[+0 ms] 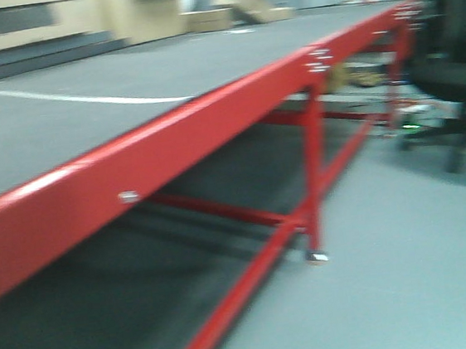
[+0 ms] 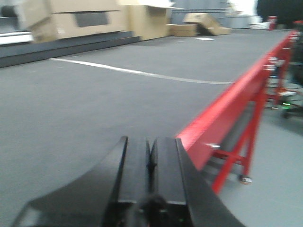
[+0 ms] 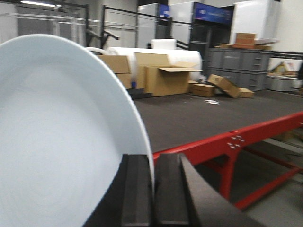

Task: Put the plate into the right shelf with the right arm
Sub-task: 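Turn the base away from the table holding the plate, then drive toward the steel shelf with blue bins carrying the plate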

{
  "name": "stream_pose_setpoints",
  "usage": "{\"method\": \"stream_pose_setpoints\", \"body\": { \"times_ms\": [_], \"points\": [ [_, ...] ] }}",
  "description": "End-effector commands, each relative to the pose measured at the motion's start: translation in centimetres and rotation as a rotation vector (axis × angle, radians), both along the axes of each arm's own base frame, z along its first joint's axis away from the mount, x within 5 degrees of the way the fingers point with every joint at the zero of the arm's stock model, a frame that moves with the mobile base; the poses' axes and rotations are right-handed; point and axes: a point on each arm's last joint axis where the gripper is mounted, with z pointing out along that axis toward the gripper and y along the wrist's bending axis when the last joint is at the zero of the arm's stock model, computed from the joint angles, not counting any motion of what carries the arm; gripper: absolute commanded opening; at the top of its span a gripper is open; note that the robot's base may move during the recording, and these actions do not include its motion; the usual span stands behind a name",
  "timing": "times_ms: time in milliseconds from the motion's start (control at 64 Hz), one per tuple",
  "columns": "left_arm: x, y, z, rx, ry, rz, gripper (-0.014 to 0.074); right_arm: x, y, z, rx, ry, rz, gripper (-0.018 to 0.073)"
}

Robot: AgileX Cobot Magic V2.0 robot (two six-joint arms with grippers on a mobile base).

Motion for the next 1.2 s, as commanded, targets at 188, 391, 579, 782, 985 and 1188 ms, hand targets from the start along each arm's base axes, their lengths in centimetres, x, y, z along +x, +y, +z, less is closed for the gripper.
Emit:
{"method": "stream_pose_setpoints", "body": {
  "times_ms": [188,391,579,782,985,1188],
  "points": [
    [-0.13,0.20,0.60,-0.009,-0.091,0.023,-0.0047,-0.42,0.00,1.69,0.022,-0.115,0.011,0.0063],
    [-0.13,0.20,0.60,-0.009,-0.091,0.023,-0.0047,-0.42,0.00,1.69,0.022,-0.115,0.011,0.0063],
    [-0.13,0.20,0.60,-0.009,-0.091,0.023,-0.0047,-0.42,0.00,1.69,0.022,-0.115,0.011,0.0063],
    [-0.13,0.20,0.60,-0.009,-0.091,0.023,-0.0047,-0.42,0.00,1.69,0.022,-0.115,0.011,0.0063],
    [-0.13,0.20,0.60,-0.009,-0.091,0.023,-0.0047,-0.42,0.00,1.69,0.022,-0.115,0.011,0.0063],
    [-0.10,0.19,0.58,-0.009,-0.087,0.023,-0.0047,-0.33,0.04,1.67,0.020,-0.112,0.011,0.0063]
  ]
}}
